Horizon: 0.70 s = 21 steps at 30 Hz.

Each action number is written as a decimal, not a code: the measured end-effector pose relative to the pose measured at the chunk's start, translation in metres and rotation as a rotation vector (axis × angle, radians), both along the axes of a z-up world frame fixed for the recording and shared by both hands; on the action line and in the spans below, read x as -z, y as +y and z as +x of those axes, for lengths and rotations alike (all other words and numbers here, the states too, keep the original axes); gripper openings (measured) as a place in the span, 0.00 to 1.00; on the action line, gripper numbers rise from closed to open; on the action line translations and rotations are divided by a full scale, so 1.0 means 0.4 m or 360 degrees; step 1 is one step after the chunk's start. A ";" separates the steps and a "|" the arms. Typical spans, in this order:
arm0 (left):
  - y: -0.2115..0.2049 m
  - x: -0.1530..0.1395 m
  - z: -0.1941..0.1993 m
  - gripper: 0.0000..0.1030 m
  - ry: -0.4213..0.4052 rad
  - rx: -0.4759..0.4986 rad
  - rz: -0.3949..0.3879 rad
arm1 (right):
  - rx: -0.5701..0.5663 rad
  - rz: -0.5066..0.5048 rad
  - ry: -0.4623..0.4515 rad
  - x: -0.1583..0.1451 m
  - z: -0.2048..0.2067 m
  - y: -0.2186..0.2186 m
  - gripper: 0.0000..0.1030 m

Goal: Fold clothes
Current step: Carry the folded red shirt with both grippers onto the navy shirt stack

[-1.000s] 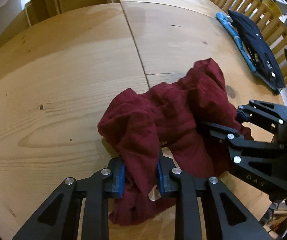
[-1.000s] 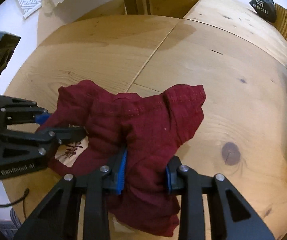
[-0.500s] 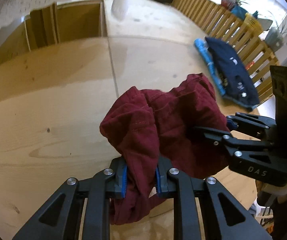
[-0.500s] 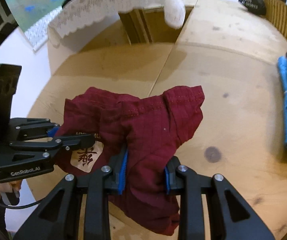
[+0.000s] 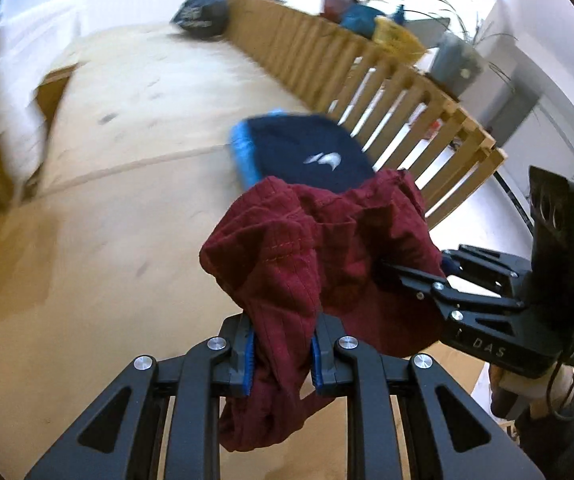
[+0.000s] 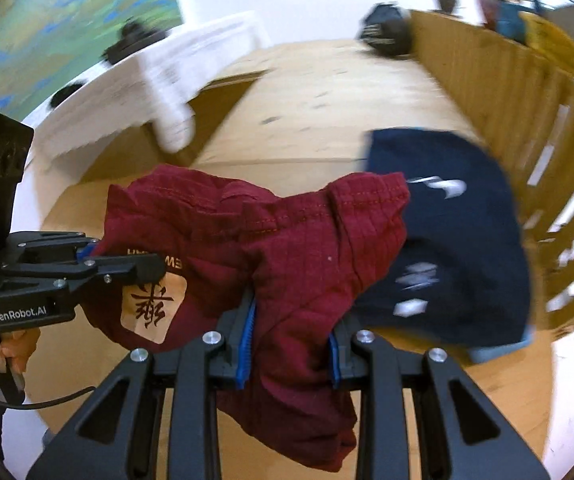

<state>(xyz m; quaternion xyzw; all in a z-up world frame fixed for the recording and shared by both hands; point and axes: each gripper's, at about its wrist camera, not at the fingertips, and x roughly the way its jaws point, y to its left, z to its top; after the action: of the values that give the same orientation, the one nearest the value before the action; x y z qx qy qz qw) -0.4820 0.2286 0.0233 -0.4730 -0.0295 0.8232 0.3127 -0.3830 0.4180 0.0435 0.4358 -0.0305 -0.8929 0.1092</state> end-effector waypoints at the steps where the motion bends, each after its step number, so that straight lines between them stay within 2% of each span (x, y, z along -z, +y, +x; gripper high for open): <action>1: 0.042 -0.004 -0.028 0.18 0.0012 0.0012 0.0009 | 0.0033 0.0013 0.0008 -0.004 -0.024 0.039 0.27; 6: 0.220 0.025 -0.183 0.18 0.0030 0.0040 0.0034 | 0.0161 0.0053 0.0022 0.020 -0.174 0.229 0.27; 11: 0.340 0.107 -0.288 0.19 0.0051 0.0049 -0.0017 | 0.0202 0.0087 -0.0010 0.105 -0.340 0.335 0.27; 14: 0.366 0.150 -0.324 0.19 0.0034 0.0038 -0.0032 | 0.0233 0.0064 -0.0055 0.175 -0.415 0.371 0.28; 15: 0.360 0.146 -0.322 0.19 0.0044 0.0030 -0.0034 | 0.0242 0.0059 -0.0080 0.201 -0.432 0.376 0.30; 17: 0.348 0.137 -0.318 0.23 0.0063 0.0015 -0.0039 | 0.0233 0.0056 -0.0151 0.239 -0.453 0.390 0.41; 18: 0.342 0.132 -0.317 0.24 0.0072 0.0008 -0.0041 | 0.0232 0.0034 -0.0140 0.235 -0.449 0.400 0.42; 20: 0.330 0.123 -0.313 0.32 0.0092 -0.0007 -0.0045 | 0.0237 0.0003 -0.0109 0.221 -0.439 0.421 0.51; 21: 0.324 0.119 -0.311 0.32 0.0101 -0.0015 -0.0047 | 0.0261 0.0037 -0.0070 0.198 -0.425 0.427 0.52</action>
<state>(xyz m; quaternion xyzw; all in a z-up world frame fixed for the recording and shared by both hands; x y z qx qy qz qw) -0.6066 0.3584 -0.0243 -0.4511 -0.0095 0.8396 0.3026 -0.5530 0.5886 -0.0355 0.4526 -0.0581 -0.8893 0.0301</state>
